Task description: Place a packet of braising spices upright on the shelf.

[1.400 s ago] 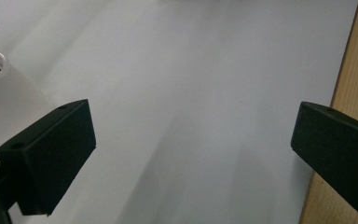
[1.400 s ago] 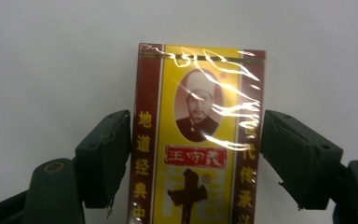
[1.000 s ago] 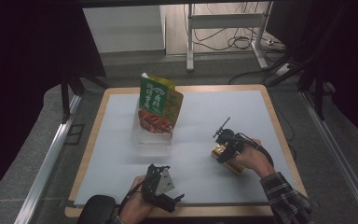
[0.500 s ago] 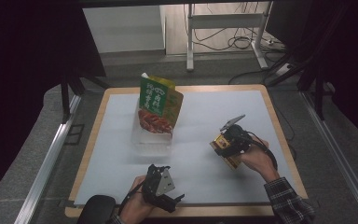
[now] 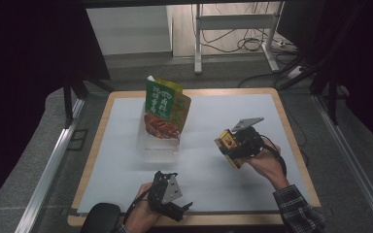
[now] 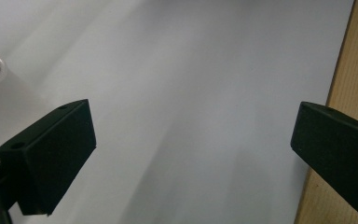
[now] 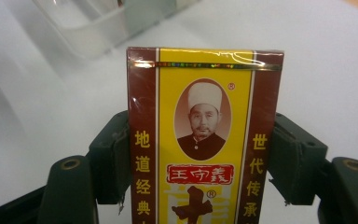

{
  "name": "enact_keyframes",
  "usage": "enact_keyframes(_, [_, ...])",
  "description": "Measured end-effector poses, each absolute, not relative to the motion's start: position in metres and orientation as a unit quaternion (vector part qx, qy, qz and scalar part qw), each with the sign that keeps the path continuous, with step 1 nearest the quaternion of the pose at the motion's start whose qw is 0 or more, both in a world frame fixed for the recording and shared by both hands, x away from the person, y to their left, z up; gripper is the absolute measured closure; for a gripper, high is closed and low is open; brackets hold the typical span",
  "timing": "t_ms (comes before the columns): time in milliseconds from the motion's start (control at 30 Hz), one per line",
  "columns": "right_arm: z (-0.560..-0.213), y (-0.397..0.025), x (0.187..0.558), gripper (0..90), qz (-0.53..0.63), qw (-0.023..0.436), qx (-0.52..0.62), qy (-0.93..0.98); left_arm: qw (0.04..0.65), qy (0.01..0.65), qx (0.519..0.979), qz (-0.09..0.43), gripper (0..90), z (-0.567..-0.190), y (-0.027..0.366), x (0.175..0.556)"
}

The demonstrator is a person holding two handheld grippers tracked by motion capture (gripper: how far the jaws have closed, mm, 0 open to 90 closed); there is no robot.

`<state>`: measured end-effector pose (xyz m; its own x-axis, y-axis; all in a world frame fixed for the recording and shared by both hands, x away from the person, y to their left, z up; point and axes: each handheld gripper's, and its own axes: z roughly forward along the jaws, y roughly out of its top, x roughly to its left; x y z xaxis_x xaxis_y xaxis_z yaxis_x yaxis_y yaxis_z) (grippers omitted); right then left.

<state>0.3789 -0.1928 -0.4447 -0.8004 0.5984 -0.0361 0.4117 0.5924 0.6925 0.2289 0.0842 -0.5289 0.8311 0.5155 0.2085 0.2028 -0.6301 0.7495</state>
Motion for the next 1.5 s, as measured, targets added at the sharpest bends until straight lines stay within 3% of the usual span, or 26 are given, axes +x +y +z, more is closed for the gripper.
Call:
enact_keyframes(933, [-0.412,-0.156,0.384,31.6,0.485,0.144,0.239,0.829,0.39,0.197,0.878,0.196,0.0,-0.528,0.082,0.226])
enact_keyframes(1500, [-0.412,-0.117,0.391,31.7,0.524,0.135,0.207,0.815,0.39,0.196,0.878,0.197,0.0,-0.527,0.083,0.226])
